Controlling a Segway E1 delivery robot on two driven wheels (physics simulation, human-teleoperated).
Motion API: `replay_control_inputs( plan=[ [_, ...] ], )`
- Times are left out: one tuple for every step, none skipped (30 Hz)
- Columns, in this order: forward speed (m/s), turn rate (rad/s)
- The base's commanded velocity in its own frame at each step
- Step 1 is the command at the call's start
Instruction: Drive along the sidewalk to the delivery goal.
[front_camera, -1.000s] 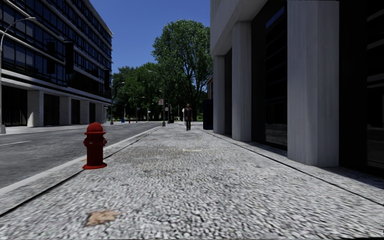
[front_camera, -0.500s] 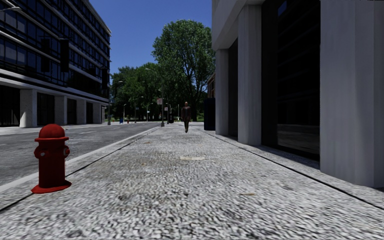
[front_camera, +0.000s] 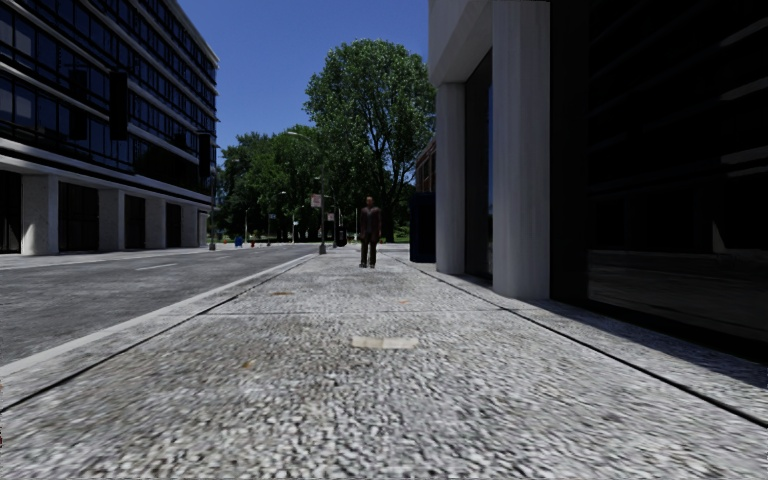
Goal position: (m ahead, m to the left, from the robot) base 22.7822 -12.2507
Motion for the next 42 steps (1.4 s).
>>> replay_control_inputs(
  plan=[
    [2.00,0.00],
    [2.00,0.00],
    [2.00,0.00],
    [2.00,0.00],
    [2.00,0.00],
    [2.00,0.00],
    [2.00,0.00],
    [2.00,0.00],
    [2.00,0.00],
    [2.00,0.00],
    [2.00,0.00],
    [2.00,0.00],
    [2.00,0.00],
    [2.00,0.00],
    [2.00,0.00],
    [2.00,0.00],
    [2.00,0.00],
    [2.00,0.00],
    [2.00,0.00],
    [2.00,0.00],
    [2.00,0.01],
    [2.00,0.54],
    [2.00,1.20],
    [2.00,1.20],
    [2.00,0.00],
    [2.00,0.00],
    [2.00,0.00],
    [2.00,0.00],
    [2.00,0.00],
    [2.00,0.00],
    [2.00,-0.99],
    [2.00,-1.20],
    [2.00,-1.20],
    [2.00,-1.20],
    [2.00,-1.20],
    [2.00,-1.20],
    [2.00,-1.20],
    [2.00,-1.20],
    [2.00,-1.20],
    [2.00,-0.80],
    [2.00,-0.06],
    [2.00,0.00]
  ],
)
